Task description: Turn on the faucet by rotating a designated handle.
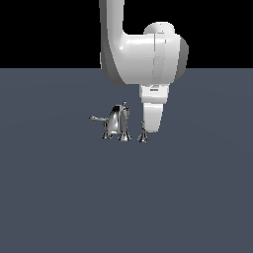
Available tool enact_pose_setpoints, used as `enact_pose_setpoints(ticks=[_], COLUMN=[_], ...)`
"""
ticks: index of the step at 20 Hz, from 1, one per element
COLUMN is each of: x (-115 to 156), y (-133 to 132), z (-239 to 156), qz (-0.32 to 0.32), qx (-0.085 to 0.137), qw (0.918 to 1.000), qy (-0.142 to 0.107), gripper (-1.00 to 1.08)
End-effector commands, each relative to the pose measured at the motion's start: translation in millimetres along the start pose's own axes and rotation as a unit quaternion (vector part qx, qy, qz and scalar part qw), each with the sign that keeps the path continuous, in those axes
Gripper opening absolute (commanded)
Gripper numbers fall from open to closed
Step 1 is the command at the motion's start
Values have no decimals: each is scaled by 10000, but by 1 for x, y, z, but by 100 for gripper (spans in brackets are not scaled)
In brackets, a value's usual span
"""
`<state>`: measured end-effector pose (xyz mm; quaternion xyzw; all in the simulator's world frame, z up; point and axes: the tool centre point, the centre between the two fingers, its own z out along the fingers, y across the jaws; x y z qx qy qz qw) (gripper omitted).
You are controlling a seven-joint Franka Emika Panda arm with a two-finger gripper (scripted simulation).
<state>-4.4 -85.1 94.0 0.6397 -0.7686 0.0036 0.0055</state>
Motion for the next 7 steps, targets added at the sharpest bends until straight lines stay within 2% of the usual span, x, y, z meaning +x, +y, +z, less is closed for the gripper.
enact_pose_setpoints(ticks=[1, 6, 7], x=[-35, -68, -68], y=[-4, -9, -9], z=[0, -1, -1], qz=[-190, -269, -269], qx=[16, 10, 10], qw=[9998, 9996, 9996], qy=[-46, -64, -64], gripper=[-100, -100, -100])
